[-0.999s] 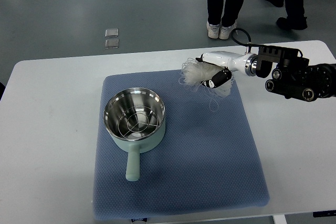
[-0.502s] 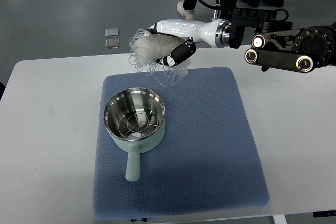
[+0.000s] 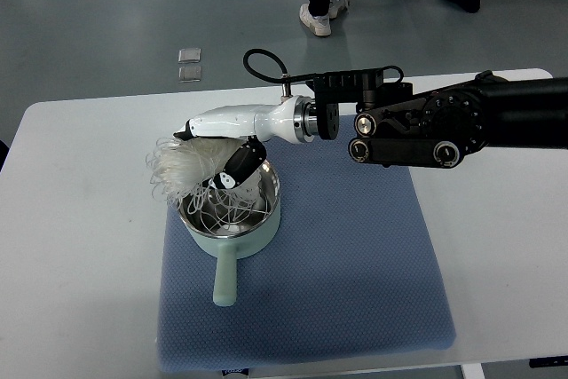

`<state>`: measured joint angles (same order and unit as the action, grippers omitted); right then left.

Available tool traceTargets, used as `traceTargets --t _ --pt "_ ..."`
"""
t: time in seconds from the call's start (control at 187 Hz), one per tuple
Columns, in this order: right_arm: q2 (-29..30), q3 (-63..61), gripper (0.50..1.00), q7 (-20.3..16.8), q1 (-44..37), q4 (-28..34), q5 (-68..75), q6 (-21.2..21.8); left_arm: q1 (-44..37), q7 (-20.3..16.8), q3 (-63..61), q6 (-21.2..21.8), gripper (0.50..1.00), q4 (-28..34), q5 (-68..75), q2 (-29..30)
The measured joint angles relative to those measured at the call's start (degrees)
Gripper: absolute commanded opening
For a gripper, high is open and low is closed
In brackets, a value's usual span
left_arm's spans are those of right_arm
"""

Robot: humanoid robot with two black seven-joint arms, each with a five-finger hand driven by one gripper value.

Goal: Put vermicelli into pot with right hand

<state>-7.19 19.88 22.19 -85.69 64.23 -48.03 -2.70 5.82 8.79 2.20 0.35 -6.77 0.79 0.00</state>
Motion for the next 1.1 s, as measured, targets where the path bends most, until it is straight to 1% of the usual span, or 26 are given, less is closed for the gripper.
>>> traceTargets --t 0.016,0.021,0.027,0.032,0.037,0.043,0.048,0.053,0.064,0.069,0.075,0.08,0.085,0.091,0.096,0.112,0.144,0.192,0.208,0.326,0.374,0.454,0.518,0.764,0.972,1.1 --pt "0.2 0.3 0.5 0.0 0.2 -0.2 -0.1 0.0 0.0 0.0 0.0 0.0 1.0 0.0 0.0 0.0" --pt "0.2 0.3 0.533 0.0 0.2 -0.2 -0.2 0.0 0.0 0.0 0.0 0.0 1.0 0.0 0.0 0.0" --pt "0.3 0.4 0.533 0.0 0.2 -0.3 -0.2 0.0 0.0 0.0 0.0 0.0 1.0 0.0 0.0 0.0" --pt "0.3 0.5 0.563 0.0 0.3 -0.3 -0.2 0.0 0.0 0.0 0.0 0.0 1.0 0.0 0.0 0.0" --pt "0.4 0.6 0.564 0.0 0.3 -0.4 -0.3 0.0 0.0 0.0 0.0 0.0 1.0 0.0 0.0 0.0" --pt "0.4 0.6 0.588 0.0 0.4 -0.4 -0.3 -0.1 0.0 0.0 0.0 0.0 1.0 0.0 0.0 0.0" --pt "0.4 0.7 0.588 0.0 0.4 -0.5 -0.3 -0.1 0.0 0.0 0.0 0.0 1.0 0.0 0.0 0.0" --pt "0.5 0.8 0.615 0.0 0.5 -0.6 -0.4 -0.1 0.0 0.0 0.0 0.0 1.0 0.0 0.0 0.0" --pt "0.6 1.0 0.615 0.0 0.6 -0.7 -0.4 -0.1 0.0 0.0 0.0 0.0 1.0 0.0 0.0 0.0" --pt "0.6 1.0 0.637 0.0 0.7 -0.8 -0.4 -0.1 0.0 0.0 0.0 0.0 1.0 0.0 0.0 0.0" --pt "0.6 1.1 0.637 0.0 0.8 -0.8 -0.5 -0.1 0.0 0.0 0.0 0.0 1.0 0.0 0.0 0.0" --pt "0.7 1.1 0.662 0.0 0.8 -0.9 -0.5 -0.1 0.0 0.0 0.0 0.0 1.0 0.0 0.0 0.0" --pt "0.7 1.2 0.662 0.0 0.9 -0.9 -0.5 -0.1 0.0 0.0 0.0 0.0 1.0 0.0 0.0 0.0" --pt "0.7 1.2 0.682 0.0 0.9 -1.0 -0.5 -0.1 0.0 0.0 0.0 0.0 1.0 0.0 0.0 0.0" --pt "0.7 1.3 0.682 0.0 1.0 -1.0 -0.5 -0.1 0.0 0.0 0.0 0.0 1.0 0.0 0.0 0.0" --pt "0.8 1.4 0.717 0.0 1.1 -1.2 -0.6 -0.2 0.0 0.0 0.0 0.0 1.0 0.0 0.0 0.0" --pt "1.0 1.7 0.754 0.0 1.5 -1.4 -0.6 -0.2 0.0 0.0 0.0 0.0 1.0 0.0 0.0 0.0" --pt "1.3 2.2 0.774 0.0 1.9 -1.7 -0.7 -0.6 0.0 0.0 0.0 0.0 1.0 0.0 0.0 0.0" --pt "1.3 2.4 0.791 0.0 2.0 -1.7 -0.7 -0.8 0.0 0.0 0.0 0.0 1.0 0.0 0.0 0.0" --pt "1.5 4.1 0.832 0.7 2.6 -1.8 -0.7 -3.1 0.0 0.0 0.0 0.0 1.0 -0.1 0.0 0.0" --pt "1.5 4.5 0.858 1.1 2.7 -1.8 -0.7 -3.9 0.0 0.0 0.0 0.0 1.0 -0.1 0.0 0.0" --pt "1.3 4.7 0.862 1.5 2.7 -1.8 -0.7 -4.7 0.0 0.0 0.1 0.0 1.0 -0.1 0.0 0.0" --pt "0.9 4.8 0.891 1.6 2.7 -1.9 -0.6 -4.9 0.0 0.0 0.1 0.0 1.0 -0.1 0.0 0.0" --pt "-2.4 1.7 0.891 1.5 3.4 -2.5 2.1 -5.2 -0.1 0.0 0.1 0.0 1.0 -0.1 0.0 0.0" --pt "-7.2 -5.8 0.891 0.8 5.6 -3.3 12.8 -5.1 -0.1 0.0 0.1 0.0 1.0 -0.1 0.0 0.0" --pt "-8.9 -12.0 0.891 0.7 8.9 -6.3 20.4 -5.2 -0.1 0.0 0.1 0.0 1.0 -0.1 0.0 0.0"
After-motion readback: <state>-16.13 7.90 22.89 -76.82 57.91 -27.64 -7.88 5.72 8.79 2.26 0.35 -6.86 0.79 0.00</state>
